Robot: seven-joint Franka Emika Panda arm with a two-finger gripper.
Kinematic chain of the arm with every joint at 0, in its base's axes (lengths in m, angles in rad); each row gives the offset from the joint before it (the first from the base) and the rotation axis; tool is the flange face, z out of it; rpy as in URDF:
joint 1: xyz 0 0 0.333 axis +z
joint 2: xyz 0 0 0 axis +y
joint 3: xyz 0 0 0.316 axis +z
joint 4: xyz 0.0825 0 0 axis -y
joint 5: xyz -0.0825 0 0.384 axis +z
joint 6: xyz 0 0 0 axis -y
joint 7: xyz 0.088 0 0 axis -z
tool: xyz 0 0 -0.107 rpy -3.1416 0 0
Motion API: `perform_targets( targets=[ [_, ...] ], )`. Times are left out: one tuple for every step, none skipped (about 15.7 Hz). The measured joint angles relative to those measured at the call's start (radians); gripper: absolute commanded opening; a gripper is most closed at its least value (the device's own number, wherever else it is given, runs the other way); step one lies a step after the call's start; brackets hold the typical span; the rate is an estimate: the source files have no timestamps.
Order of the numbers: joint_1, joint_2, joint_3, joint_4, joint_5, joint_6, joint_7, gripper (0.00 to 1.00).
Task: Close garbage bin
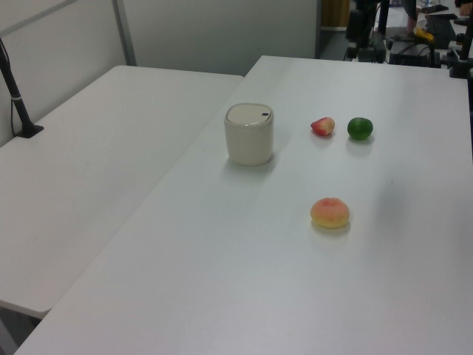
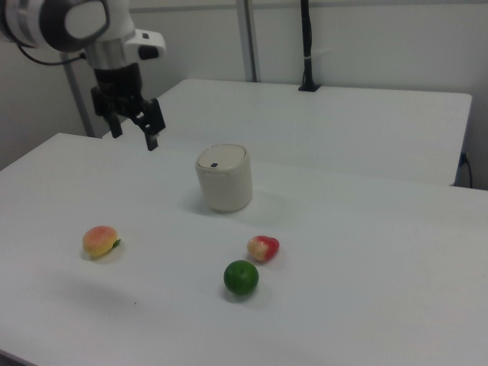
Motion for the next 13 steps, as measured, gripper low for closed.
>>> perform_targets(
  targets=[
    [0.0, -0.014, 0.0, 0.0, 0.0, -0.014, 0.002, 1.0],
    [0.0, -0.025, 0.0, -0.001, 0.0, -0.021, 0.004, 1.0],
    [0.0, -0.032, 0.0, -0.002, 0.0, -0.023, 0.004, 1.0],
    [0.0, -0.035, 0.0, -0.003, 0.0, -0.023, 0.004, 1.0],
    [0.0, -0.035, 0.0, -0.004, 0.0, -0.023, 0.004, 1.0],
    [0.0, -0.034, 0.0, -0.005, 0.0, -0.022, 0.004, 1.0],
    [0.0, -0.033, 0.0, -0.006, 0.0, -0.015, 0.004, 1.0],
    [0.0, -0.032, 0.0, -0.007, 0.0, -0.001, 0.002, 1.0],
    [0.0, -0.029, 0.0, -0.009, -0.001, 0.02, -0.003, 1.0],
    [0.0, -0.026, 0.0, -0.01, -0.006, 0.045, -0.015, 1.0],
    [0.0, -0.021, 0.0, -0.013, -0.016, 0.069, -0.029, 1.0],
    [0.0, -0.014, 0.0, -0.016, -0.026, 0.093, -0.044, 1.0],
    [0.0, -0.009, 0.0, -0.019, -0.031, 0.11, -0.054, 1.0]
  ],
)
